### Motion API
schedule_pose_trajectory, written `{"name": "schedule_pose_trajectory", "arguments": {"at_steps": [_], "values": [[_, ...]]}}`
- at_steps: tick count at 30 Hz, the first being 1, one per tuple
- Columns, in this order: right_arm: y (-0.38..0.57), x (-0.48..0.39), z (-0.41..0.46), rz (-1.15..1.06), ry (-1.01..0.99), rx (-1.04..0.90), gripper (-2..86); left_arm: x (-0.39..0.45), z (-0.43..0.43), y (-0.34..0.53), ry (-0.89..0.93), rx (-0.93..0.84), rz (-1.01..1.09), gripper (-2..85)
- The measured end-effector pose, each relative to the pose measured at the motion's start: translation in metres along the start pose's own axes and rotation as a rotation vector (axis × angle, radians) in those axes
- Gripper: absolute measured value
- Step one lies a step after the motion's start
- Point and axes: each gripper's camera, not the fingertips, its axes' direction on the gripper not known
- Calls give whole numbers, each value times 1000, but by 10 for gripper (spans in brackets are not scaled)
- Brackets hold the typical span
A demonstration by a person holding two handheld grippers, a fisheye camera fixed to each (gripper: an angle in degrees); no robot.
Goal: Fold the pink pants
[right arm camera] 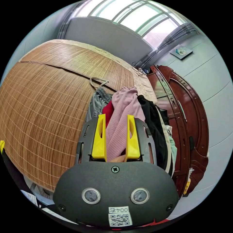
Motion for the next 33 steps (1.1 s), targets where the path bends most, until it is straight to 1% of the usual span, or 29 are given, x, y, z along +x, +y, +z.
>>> {"name": "schedule_pose_trajectory", "arguments": {"at_steps": [3, 8, 12, 14, 16, 19, 21, 22, 23, 24, 26, 29, 31, 33], "values": [[-30, -20, 39, -81, 113, -76, 122, 3, 6, -10, 10, 3, -6, 17], [-54, -42, 93, -200, 246, -200, 102, 10, 20, -23, 22, -17, -12, 24], [-58, -47, 122, -224, 263, -275, 73, 16, 25, -28, 27, -26, -6, 28], [-57, -44, 124, -202, 260, -250, 51, 20, 25, -32, 26, -24, -3, 32], [-52, -34, 120, -155, 207, -200, 35, 23, 24, -35, 28, -22, -4, 36], [-35, 0, 109, -7, 33, -91, 25, 27, 26, -38, 29, -23, -7, 45], [-11, 32, 101, 93, -164, 2, 18, 30, 27, -39, 30, -22, -9, 48], [-4, 39, 99, 102, -228, 34, 17, 32, 28, -40, 32, -23, -7, 50], [11, 51, 95, 123, -338, 81, 15, 36, 28, -42, 34, -23, -3, 51], [25, 58, 90, 115, -422, 121, 14, 38, 29, -43, 34, -21, 0, 51], [46, 56, 79, 52, -498, 160, 13, 46, 29, -47, 33, -13, 14, 52], [86, 34, 61, -101, -677, 155, 15, 56, 31, -51, 38, -6, 22, 53], [114, 9, 59, -184, -693, 100, 20, 61, 34, -54, 46, -6, 20, 53], [149, -21, 77, -199, -635, 10, 32, 66, 38, -55, 50, -5, 28, 53]]}}
